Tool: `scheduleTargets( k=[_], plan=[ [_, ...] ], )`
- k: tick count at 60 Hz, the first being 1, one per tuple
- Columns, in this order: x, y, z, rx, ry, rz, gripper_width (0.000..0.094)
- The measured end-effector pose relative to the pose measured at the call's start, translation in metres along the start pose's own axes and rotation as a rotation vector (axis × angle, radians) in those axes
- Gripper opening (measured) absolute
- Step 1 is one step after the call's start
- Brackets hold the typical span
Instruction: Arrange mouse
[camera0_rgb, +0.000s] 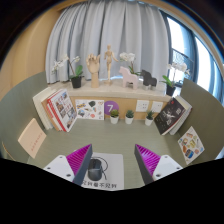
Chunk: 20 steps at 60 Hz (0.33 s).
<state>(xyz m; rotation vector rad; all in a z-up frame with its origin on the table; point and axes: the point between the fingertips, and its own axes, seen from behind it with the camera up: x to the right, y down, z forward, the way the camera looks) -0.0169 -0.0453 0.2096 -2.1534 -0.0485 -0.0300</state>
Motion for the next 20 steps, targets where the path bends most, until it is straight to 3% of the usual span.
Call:
scheduleTargets(
  k=[20],
  plan=[
    [0.009,0.014,-0.011,-0.024,0.019,0.0,0.0852]
  ],
)
